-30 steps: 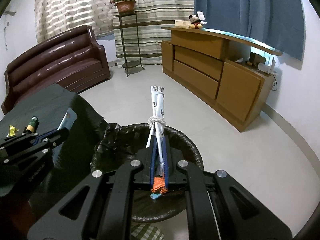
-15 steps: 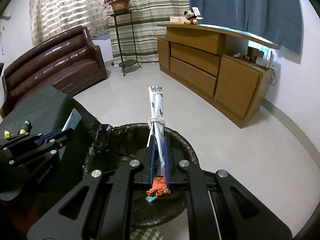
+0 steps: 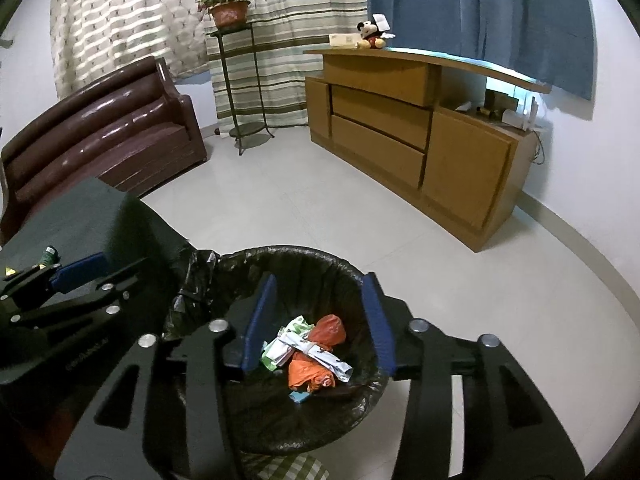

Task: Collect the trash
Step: 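Open both tools to drop the tube and strip into the bin, then move both open tools back over the table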

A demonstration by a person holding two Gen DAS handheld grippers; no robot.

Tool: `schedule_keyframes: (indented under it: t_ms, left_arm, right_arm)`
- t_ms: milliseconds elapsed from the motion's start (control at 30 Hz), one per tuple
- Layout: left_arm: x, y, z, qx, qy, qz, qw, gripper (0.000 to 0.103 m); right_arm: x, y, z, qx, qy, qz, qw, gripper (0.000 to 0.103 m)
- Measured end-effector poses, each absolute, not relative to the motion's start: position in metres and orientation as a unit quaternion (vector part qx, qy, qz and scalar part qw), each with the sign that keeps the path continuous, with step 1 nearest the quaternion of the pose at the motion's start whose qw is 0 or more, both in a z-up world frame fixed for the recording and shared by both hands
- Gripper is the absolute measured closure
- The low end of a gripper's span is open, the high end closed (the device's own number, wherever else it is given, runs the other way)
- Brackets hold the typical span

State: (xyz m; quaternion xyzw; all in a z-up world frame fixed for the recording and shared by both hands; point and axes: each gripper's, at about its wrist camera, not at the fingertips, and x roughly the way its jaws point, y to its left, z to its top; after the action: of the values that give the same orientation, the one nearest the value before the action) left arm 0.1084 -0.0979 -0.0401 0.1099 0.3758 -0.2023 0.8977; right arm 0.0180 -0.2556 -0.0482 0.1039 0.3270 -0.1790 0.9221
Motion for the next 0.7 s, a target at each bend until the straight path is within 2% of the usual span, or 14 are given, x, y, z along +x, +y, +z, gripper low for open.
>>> schedule_keyframes:
  t_ms: [67, 700]
  left_arm:
    - [0.106, -0.092, -0.037, 0.104, 0.377, -0.200, 0.899, 0.051]
    - [0.073, 0.031, -0.029, 0.069, 0.394, -0.078, 0.913, 0.050]
  right_arm:
    - [0.017, -0.252, -0.047, 0.104, 0.327, -0.175, 0.923, 0.049]
    - [0.023, -0.143, -0.031, 0.060, 0.344, -0.062, 0.935, 0.049]
